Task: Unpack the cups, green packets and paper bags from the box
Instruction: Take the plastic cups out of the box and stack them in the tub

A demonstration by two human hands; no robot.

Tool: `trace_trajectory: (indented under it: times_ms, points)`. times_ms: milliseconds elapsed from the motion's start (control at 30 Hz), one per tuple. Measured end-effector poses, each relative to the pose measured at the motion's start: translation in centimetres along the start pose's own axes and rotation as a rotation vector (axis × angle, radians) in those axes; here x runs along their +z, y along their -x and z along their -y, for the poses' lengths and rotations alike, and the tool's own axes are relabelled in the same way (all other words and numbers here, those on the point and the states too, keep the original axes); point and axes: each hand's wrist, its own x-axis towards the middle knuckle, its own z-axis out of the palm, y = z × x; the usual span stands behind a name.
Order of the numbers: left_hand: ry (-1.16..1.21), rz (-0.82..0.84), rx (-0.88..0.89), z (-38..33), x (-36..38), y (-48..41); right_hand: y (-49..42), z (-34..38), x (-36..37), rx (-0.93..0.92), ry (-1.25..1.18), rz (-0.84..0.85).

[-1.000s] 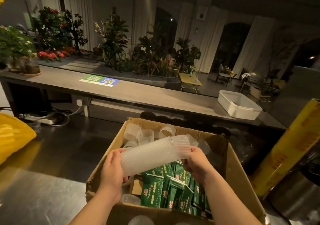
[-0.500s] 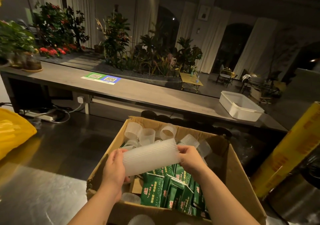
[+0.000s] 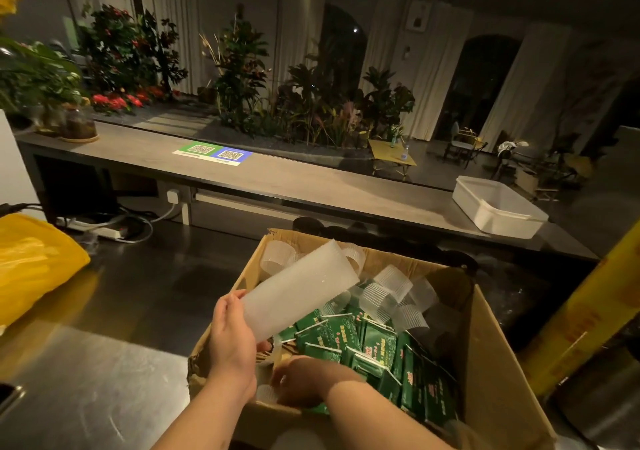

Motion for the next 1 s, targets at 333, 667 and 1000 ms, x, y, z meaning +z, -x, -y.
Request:
trace_trajectory:
  times_ms: [333,667,1000]
  points:
    - [-0.013,0.023,0.01,0.0,-0.2,0.0,2.2,-2.6,-0.9,0.028,-1.033,-0.334]
    - [-0.014,0.043,0.002,0.0,-0.2,-0.2,6.4,-7.5,-3.6,0.004,-1.763,-0.815]
    - [-0.021,0.13,-0.002,0.0,0.1,0.2,10.9,-6.6,-6.4,-0.287,-1.939,-1.078]
